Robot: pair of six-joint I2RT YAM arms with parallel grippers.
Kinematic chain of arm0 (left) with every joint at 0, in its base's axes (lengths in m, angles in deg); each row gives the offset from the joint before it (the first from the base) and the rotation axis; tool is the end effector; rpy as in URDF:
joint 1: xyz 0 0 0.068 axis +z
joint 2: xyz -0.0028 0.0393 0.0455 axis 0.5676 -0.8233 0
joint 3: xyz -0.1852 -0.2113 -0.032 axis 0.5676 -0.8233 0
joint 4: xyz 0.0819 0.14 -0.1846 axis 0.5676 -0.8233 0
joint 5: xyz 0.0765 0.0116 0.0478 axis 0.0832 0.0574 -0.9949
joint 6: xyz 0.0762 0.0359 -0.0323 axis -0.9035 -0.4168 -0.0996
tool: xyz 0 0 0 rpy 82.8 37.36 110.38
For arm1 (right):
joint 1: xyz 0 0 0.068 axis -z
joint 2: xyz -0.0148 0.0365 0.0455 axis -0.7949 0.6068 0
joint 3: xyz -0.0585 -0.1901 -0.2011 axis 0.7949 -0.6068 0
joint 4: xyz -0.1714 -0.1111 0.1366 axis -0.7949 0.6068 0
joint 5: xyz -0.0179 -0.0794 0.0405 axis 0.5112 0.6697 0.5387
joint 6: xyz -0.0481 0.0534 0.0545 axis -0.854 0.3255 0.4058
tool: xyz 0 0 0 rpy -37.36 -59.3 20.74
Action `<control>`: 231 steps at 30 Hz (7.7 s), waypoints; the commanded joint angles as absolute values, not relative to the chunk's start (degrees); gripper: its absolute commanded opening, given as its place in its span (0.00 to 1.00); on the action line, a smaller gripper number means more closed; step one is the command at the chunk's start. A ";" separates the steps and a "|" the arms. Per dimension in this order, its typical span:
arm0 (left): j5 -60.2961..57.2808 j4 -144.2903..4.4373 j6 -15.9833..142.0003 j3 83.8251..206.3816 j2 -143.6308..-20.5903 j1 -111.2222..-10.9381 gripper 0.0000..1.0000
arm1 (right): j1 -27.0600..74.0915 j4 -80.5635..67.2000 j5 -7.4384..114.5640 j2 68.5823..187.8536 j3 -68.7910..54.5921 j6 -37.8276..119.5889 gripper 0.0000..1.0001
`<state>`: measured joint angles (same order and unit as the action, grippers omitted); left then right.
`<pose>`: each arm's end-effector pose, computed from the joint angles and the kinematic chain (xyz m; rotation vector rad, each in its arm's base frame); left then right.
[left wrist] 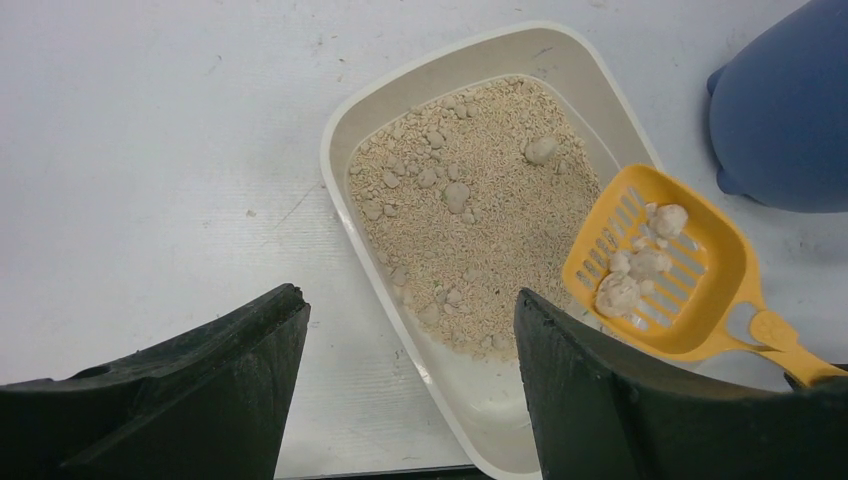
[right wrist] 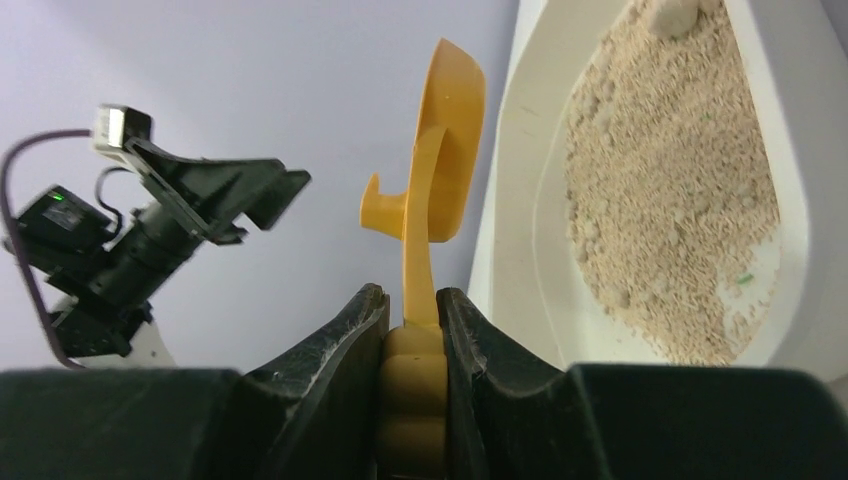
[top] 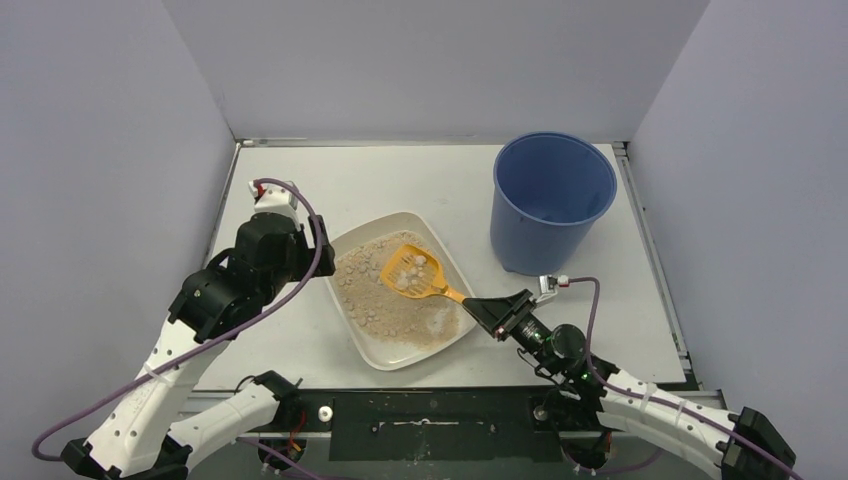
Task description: Clean the litter box
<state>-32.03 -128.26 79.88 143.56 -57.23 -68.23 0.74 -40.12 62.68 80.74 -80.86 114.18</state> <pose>0.1495 -0.0629 0.3724 -0.1169 2.1515 -0.2004 0.1075 0.1338 0.1994 0.4769 1.7979 1.7228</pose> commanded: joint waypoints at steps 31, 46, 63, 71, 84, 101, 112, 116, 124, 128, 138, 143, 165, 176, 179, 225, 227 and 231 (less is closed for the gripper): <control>-32.26 -124.01 76.89 141.11 -56.12 -67.89 0.73 | 0.91 -40.32 71.47 77.07 -71.18 109.61 0.00; -30.75 -121.19 75.87 137.77 -55.75 -67.87 0.73 | 0.88 -19.24 90.28 71.56 -51.17 102.62 0.00; -28.63 -118.73 75.59 135.50 -56.71 -67.87 0.73 | 0.88 7.47 109.98 71.22 -36.16 88.89 0.00; -28.22 -118.14 75.88 134.66 -56.96 -67.89 0.73 | 0.86 19.90 117.55 75.06 -28.70 79.74 0.00; -26.58 -117.13 76.72 132.76 -56.67 -67.85 0.73 | 0.68 23.15 119.74 80.76 -21.43 55.46 0.00; -26.92 -119.11 77.20 131.73 -54.27 -67.80 0.73 | 0.70 24.12 110.70 90.33 -16.16 21.27 0.00; -24.43 -119.25 78.64 130.13 -54.00 -67.80 0.73 | 0.79 31.63 106.50 97.78 -10.47 7.57 0.00; -23.95 -119.25 79.21 129.59 -54.02 -67.80 0.73 | 0.78 32.28 105.35 98.98 -7.91 5.70 0.00; -23.49 -119.06 79.85 128.61 -54.21 -67.81 0.73 | 0.79 31.31 94.95 101.70 0.34 12.54 0.00; -22.86 -118.81 80.03 127.98 -54.92 -67.80 0.73 | 0.79 29.10 90.14 102.97 1.41 17.87 0.00; -21.90 -118.06 80.88 126.80 -57.65 -67.75 0.74 | 0.79 23.98 78.63 105.22 4.33 34.70 0.00; -22.30 -117.68 85.99 124.24 -58.91 -67.80 0.74 | 0.79 22.85 75.34 106.21 3.02 44.57 0.00; -16.83 -106.66 95.57 112.03 -61.50 -65.00 0.70 | -5.27 20.49 78.57 111.25 -16.35 81.27 0.00; -15.40 -103.21 95.81 109.49 -64.67 -63.34 0.67 | -6.33 14.35 83.42 111.86 -28.22 100.67 0.00; -15.48 -102.03 95.81 108.60 -65.30 -63.24 0.66 | -6.33 14.00 83.11 113.49 -29.04 104.70 0.00; -12.24 -99.41 95.11 105.34 -64.85 -63.08 0.00 | -3.41 -4.00 85.20 133.16 -41.43 123.17 0.00; -12.31 -99.53 95.11 105.34 -64.75 -63.13 0.00 | -3.27 -11.30 83.74 133.62 -44.11 121.39 0.00; -12.36 -99.86 95.23 105.37 -64.46 -63.23 0.00 | -2.93 -21.45 80.01 134.61 -47.94 118.22 0.00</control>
<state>-15.31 -100.67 97.30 104.66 -66.82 -62.24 -3.56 -14.54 85.67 131.43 -43.62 124.39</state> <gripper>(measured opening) 0.160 0.228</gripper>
